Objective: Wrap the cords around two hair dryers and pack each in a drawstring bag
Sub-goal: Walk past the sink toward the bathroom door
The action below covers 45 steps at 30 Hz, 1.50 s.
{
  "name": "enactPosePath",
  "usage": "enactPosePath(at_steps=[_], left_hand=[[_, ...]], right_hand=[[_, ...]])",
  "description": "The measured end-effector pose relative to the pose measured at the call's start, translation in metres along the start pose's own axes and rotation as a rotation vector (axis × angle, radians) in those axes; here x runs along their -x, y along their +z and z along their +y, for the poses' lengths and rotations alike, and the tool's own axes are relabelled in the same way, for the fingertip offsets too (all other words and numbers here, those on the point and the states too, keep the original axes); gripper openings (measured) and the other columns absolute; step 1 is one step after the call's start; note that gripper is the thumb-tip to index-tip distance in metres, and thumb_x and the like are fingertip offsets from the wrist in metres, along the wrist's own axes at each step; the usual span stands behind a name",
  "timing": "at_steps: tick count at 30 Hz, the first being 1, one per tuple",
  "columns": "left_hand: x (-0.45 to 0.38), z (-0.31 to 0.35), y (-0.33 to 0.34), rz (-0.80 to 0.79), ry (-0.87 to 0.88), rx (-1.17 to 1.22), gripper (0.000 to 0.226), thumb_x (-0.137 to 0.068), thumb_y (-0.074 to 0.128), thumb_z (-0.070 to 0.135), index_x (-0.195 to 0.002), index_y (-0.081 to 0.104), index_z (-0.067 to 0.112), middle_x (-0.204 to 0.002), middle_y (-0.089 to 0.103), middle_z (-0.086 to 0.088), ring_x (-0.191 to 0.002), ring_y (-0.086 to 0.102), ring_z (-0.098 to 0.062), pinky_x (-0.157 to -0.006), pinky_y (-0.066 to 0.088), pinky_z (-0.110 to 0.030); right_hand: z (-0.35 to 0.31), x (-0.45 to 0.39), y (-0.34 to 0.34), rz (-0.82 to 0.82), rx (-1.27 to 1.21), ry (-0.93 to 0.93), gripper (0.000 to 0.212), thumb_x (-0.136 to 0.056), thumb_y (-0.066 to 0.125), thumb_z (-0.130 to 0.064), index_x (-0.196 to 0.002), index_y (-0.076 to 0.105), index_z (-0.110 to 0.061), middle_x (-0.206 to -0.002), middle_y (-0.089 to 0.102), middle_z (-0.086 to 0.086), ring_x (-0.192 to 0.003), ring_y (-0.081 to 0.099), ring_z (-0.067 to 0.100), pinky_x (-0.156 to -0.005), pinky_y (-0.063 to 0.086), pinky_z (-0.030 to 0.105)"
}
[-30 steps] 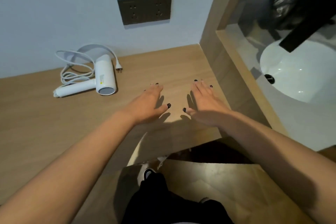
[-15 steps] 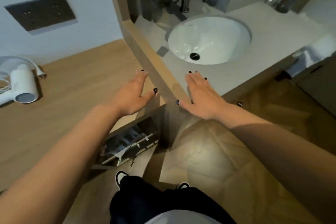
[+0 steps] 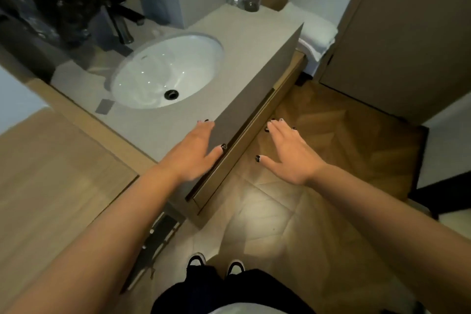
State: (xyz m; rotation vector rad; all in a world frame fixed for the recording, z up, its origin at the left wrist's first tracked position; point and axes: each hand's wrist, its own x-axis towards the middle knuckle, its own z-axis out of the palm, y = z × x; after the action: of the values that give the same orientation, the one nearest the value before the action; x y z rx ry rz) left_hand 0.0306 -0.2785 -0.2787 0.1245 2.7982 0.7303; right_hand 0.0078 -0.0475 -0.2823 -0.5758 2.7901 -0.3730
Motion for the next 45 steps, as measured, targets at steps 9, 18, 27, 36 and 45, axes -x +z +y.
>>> enactPosePath(at_steps=[9,18,27,36,45], left_hand=[[-0.059,0.067,0.029,-0.144,0.17,-0.01,0.069,-0.1,0.047,0.035,-0.155,0.01,0.014,-0.163,0.01,-0.004,-0.15,0.002,-0.014,-0.118,0.012,-0.032],[-0.133,0.102,0.042,-0.299,0.269,-0.037,0.068,-0.101,0.045,0.034,-0.155,0.009,0.014,-0.163,0.01,-0.004,-0.15,0.003,-0.014,-0.118,0.013,-0.031],[-0.248,0.114,0.046,-0.406,0.359,-0.114,0.074,-0.099,0.045,0.04,-0.155,0.006,0.013,-0.163,0.007,-0.004,-0.15,-0.003,-0.016,-0.12,0.005,-0.036],[-0.349,0.113,0.041,-0.471,0.345,-0.148,0.075,-0.099,0.046,0.041,-0.156,0.004,0.015,-0.164,0.005,-0.002,-0.15,-0.005,-0.016,-0.122,0.008,-0.037],[-0.424,0.147,0.04,-0.454,0.349,-0.092,0.072,-0.1,0.046,0.036,-0.156,0.005,0.014,-0.164,0.007,-0.002,-0.15,-0.003,-0.013,-0.12,0.009,-0.033]], right_hand=[[0.076,0.041,0.0,0.039,-0.048,0.27,0.084,-0.095,0.048,-0.05,-0.155,0.004,-0.01,-0.163,0.003,0.006,-0.15,-0.003,0.02,-0.122,0.006,0.04],[0.125,0.013,-0.008,0.018,-0.09,0.405,0.084,-0.093,0.051,-0.051,-0.155,0.009,-0.013,-0.163,0.004,0.006,-0.15,-0.004,0.022,-0.121,0.005,0.04],[0.178,-0.072,-0.036,0.001,-0.164,0.477,0.089,-0.09,0.055,-0.052,-0.155,0.006,-0.016,-0.163,0.007,0.004,-0.15,0.0,0.023,-0.12,0.007,0.041],[0.226,-0.153,-0.058,-0.039,-0.233,0.457,0.095,-0.088,0.06,-0.049,-0.155,0.004,-0.014,-0.162,0.009,0.004,-0.15,0.002,0.022,-0.12,0.007,0.034],[0.278,-0.195,-0.087,-0.031,-0.296,0.469,0.093,-0.088,0.062,-0.046,-0.155,0.005,-0.015,-0.163,0.008,0.002,-0.15,0.001,0.019,-0.121,0.01,0.035]])
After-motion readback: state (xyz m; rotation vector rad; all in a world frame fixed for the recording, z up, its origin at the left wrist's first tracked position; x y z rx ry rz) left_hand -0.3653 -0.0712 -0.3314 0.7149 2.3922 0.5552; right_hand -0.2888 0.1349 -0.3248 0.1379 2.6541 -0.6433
